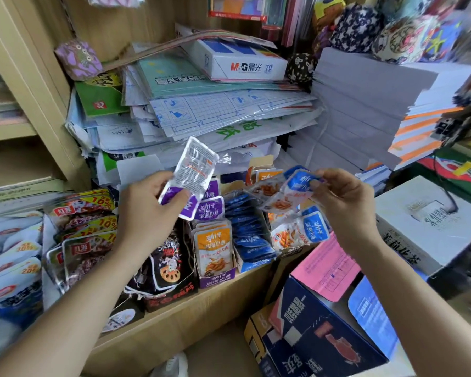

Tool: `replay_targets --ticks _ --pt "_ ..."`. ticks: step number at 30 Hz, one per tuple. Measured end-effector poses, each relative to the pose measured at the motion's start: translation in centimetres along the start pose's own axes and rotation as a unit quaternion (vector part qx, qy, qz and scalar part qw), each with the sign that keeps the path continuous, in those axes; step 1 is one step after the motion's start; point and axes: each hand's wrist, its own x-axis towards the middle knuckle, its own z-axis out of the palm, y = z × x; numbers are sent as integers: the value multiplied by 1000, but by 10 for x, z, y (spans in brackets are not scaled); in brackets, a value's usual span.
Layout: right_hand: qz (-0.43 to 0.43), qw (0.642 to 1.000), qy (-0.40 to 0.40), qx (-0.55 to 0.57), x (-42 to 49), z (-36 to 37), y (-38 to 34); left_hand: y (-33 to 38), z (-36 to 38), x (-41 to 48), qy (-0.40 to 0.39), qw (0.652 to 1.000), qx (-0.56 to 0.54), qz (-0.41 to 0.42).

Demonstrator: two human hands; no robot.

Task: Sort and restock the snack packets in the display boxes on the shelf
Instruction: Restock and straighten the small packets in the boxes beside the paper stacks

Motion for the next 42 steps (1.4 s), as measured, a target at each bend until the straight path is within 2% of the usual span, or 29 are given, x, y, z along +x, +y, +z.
replay_targets --ticks 4,7,12,14,16,18,21,26,31,37,42 --pt "-34 998 20 -40 3 18 -1 -1 -1 -2 -18 1000 -1 -10" --pt "-39 996 -11 -76 2 35 -2 -3 -3 -4 -26 1000 -8 -9" --pt "-46 975 -47 -213 -3 55 18 -6 -7 -2 -22 1000 -11 -2" --pt "-49 983 -15 -176 0 58 15 -6 -8 -2 -21 1000 -10 -5" --pt "-37 995 29 -90 3 56 9 -7 -10 0 -18 1000 -8 -6" --pt "-14 998 38 -41 4 55 10 -8 -11 0 -15 1000 -6 -5" --pt "-4 996 4 -87 4 55 20 -9 -12 0 -16 1000 -3 -4" --pt "-76 964 -30 -254 7 43 23 -11 -14 2 -36 999 -27 -30" --pt "-140 921 -113 -346 -4 47 33 -9 -13 2 -58 997 -41 -32" --pt "-160 888 -158 -401 -8 60 38 -11 -15 1 -52 998 -36 16" --pt "-134 883 -175 -415 -2 67 42 -5 -10 -1 -38 998 -29 38"
